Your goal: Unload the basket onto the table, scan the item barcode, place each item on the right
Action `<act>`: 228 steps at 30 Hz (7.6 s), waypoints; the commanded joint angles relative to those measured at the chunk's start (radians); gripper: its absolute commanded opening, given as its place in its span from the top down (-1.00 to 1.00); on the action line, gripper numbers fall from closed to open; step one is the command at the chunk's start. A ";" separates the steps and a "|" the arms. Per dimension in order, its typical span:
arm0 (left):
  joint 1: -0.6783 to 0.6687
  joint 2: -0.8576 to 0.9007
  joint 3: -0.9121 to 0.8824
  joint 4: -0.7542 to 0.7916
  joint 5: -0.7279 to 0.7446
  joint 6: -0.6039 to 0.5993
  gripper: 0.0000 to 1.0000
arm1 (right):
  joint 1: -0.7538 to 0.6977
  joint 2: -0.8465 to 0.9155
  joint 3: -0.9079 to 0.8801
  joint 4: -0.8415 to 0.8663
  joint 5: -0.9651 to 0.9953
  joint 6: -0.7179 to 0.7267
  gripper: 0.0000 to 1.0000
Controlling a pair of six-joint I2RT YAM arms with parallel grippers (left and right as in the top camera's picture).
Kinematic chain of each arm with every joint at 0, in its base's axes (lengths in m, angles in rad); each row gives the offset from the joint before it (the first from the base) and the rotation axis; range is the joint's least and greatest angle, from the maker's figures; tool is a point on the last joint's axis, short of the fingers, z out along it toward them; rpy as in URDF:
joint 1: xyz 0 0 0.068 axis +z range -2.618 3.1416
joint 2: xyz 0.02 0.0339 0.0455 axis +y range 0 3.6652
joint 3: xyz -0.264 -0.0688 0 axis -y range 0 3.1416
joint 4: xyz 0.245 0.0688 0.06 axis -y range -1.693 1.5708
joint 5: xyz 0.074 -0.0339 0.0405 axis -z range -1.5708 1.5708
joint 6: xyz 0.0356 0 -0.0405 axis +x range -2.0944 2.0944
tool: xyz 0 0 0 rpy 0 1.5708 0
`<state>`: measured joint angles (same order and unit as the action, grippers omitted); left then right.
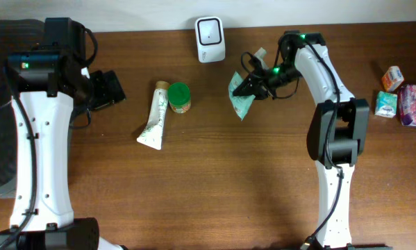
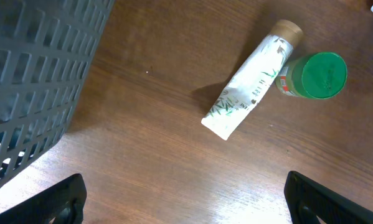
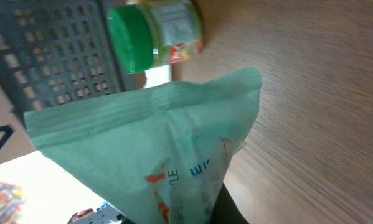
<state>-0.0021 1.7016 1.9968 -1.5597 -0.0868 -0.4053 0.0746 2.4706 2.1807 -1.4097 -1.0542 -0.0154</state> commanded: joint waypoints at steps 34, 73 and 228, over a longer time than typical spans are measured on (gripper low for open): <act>0.007 -0.018 0.000 -0.001 -0.008 -0.005 -0.99 | 0.045 -0.029 -0.003 -0.122 0.880 0.153 0.92; 0.007 -0.018 0.000 -0.001 -0.008 -0.005 -0.98 | 0.186 -0.072 0.040 0.013 1.003 0.238 0.91; 0.007 -0.018 0.000 -0.001 -0.008 -0.005 -0.98 | 0.041 -0.146 -0.472 0.581 0.366 0.260 0.92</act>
<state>-0.0021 1.7016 1.9968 -1.5597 -0.0868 -0.4053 0.1169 2.2974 1.7126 -0.8413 -0.6437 0.2432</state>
